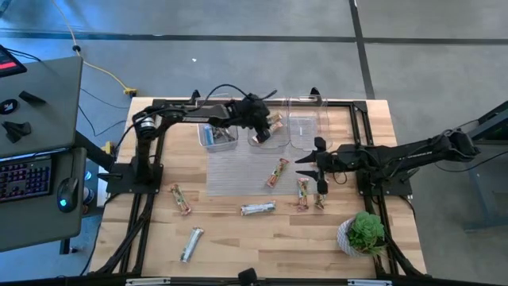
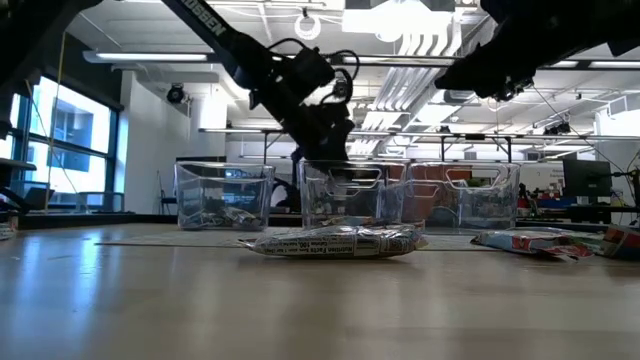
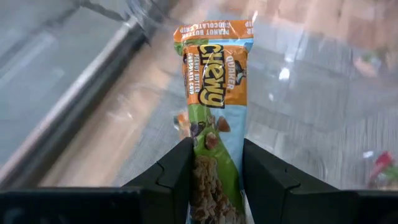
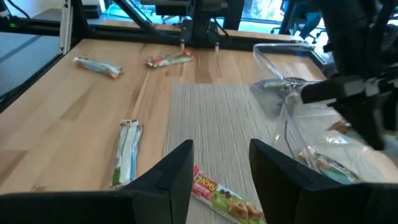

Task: Pick and place Granola Bars by type
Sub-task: Put the yellow granola bar into the middle transparent bin

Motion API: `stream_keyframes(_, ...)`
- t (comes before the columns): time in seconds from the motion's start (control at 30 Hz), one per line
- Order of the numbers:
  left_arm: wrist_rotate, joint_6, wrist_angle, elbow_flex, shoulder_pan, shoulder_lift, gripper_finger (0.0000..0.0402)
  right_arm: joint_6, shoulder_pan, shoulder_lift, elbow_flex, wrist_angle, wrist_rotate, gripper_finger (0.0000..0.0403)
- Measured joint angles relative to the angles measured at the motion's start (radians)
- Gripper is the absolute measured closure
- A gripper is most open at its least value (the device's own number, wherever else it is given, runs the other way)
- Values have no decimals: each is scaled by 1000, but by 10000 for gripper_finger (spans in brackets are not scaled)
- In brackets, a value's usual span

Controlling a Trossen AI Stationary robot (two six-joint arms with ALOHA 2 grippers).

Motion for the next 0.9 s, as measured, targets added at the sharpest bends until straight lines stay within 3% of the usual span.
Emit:
stream_keyframes(0.4, -17, 11, -15, -2, -5, 62, 281, 0, 0, 27, 0, 27, 4, 263)
stream_keyframes(0.63, -13, 13, -26, -1, -6, 59, 281, 7, 0, 27, 0, -7, 134, 263)
stream_keyframes(0.9, 11, 34, -33, -1, -6, 59, 281, 8, 0, 27, 0, -12, 83, 263)
